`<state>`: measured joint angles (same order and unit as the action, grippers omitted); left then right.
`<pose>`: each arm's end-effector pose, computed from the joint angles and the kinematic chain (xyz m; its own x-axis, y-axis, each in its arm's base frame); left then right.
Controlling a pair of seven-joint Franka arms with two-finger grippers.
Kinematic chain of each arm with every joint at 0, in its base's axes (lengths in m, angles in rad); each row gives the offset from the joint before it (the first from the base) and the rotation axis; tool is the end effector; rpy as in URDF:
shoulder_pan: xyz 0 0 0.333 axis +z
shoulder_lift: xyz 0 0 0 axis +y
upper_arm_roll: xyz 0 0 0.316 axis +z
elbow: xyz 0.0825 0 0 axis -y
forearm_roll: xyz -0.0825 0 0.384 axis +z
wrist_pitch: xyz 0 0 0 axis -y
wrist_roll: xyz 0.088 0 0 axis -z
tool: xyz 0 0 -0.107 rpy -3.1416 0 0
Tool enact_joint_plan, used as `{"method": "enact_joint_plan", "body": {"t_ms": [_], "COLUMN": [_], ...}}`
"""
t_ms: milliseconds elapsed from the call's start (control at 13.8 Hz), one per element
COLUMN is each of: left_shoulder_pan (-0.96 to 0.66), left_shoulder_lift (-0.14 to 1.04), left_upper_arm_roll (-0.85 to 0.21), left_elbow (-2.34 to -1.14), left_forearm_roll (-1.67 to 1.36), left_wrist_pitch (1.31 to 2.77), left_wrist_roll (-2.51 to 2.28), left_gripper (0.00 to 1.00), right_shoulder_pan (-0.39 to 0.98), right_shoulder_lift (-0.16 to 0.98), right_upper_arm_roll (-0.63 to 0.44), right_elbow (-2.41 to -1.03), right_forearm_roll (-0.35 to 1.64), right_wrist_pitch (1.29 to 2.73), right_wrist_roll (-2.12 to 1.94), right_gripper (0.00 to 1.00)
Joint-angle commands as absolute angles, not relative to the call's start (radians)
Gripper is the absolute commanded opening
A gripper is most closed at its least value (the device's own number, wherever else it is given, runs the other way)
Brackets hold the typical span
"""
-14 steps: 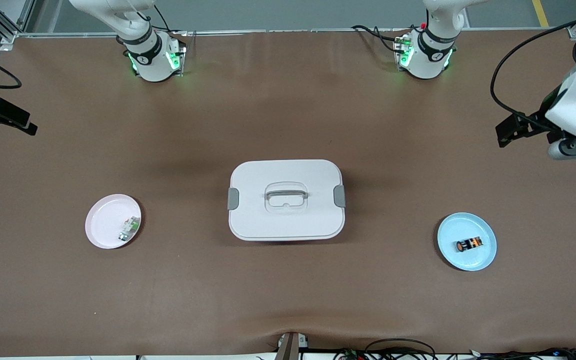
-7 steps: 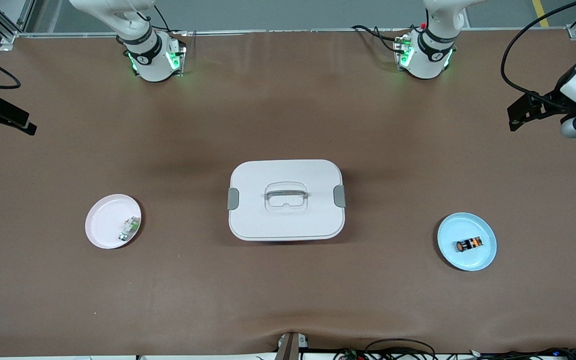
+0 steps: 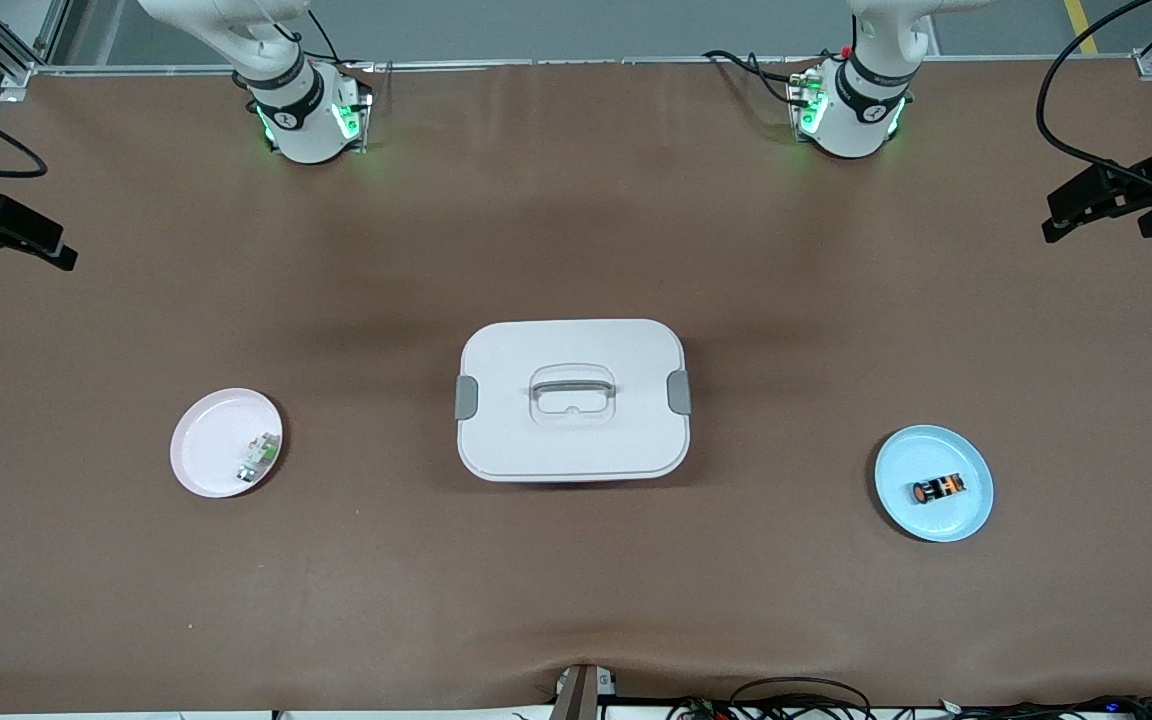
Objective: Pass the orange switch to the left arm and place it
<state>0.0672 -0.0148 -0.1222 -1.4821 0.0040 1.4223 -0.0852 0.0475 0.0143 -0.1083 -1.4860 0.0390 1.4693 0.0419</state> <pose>0.5336 -0.0295 0.6610 0.9985 0.0309 -0.0444 0.0305 -0.9995 -0.0096 0.5481 -0.0284 0.6476 0.9946 -0.0986 -0.0324 -0.0997 -0.9944 -0.0360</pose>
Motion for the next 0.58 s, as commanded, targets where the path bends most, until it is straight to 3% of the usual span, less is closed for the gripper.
{"method": "enact_joint_plan", "body": {"t_ms": [0,506], "left_shoulder_pan": [0.011,0.009], "left_shoulder_lift": [-0.075,-0.162], "left_upper_arm_roll": [-0.061,-0.095], "left_elbow": [-1.557,-1.652], "left_forearm_roll": [-0.009,-0.009], "left_wrist_pitch": [1.414,1.440], "left_wrist_roll": [-0.031,-0.049], "left_gripper": [1.00,1.00], "right_shoulder_pan": [0.040,0.048], "right_shoulder_lift": [-0.014,-0.014], "right_upper_arm_roll": [-0.107,-0.106], "right_elbow": [-1.511,-1.511], "right_forearm_roll": [0.011,0.002], "right_wrist_pitch": [1.479,1.482], "right_wrist_roll": [0.031,0.031], "right_gripper": [1.00,1.00]}}
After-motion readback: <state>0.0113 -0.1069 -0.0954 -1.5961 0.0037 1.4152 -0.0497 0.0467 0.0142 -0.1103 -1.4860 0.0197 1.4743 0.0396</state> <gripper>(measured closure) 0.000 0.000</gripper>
